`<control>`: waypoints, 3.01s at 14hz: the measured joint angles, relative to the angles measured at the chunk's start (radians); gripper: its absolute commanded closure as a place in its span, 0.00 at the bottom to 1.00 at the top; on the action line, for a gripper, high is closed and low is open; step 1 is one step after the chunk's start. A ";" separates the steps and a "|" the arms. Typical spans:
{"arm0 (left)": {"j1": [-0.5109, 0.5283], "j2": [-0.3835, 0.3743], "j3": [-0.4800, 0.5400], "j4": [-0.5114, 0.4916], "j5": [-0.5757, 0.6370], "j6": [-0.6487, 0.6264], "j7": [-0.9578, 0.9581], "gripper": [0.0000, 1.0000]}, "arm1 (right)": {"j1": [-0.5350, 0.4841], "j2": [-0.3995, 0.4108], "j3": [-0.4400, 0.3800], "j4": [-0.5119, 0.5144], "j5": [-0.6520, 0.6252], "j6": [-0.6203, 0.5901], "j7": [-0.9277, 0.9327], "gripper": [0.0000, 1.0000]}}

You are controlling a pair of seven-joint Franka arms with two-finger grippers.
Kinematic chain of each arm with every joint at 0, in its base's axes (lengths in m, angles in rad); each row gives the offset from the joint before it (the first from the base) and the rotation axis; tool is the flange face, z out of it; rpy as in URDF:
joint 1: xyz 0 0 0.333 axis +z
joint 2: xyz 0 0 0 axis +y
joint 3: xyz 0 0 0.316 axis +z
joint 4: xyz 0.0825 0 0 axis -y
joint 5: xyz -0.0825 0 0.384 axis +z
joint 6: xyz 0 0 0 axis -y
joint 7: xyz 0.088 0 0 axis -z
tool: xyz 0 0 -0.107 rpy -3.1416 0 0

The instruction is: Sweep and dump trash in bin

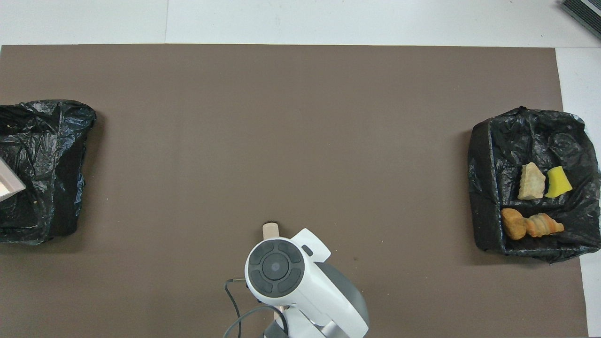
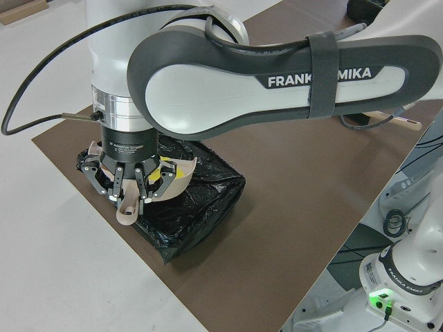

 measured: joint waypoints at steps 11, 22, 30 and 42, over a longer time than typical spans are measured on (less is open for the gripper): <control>-0.185 0.003 -0.027 0.002 0.445 -0.007 0.044 1.00 | -0.372 -0.020 -0.008 0.365 -0.140 -0.365 -0.546 0.00; -0.340 0.022 -0.024 0.060 0.651 -0.041 0.000 1.00 | -0.636 -0.060 -0.109 0.452 -0.225 -0.416 -0.882 0.00; -0.343 0.023 -0.022 0.141 0.652 -0.063 -0.002 1.00 | -0.644 -0.108 -0.153 0.435 -0.220 -0.418 -0.840 0.00; -0.352 -0.030 -0.057 0.163 0.103 -0.246 -0.418 1.00 | -0.682 -0.159 -0.161 0.347 -0.159 -0.398 -0.800 0.00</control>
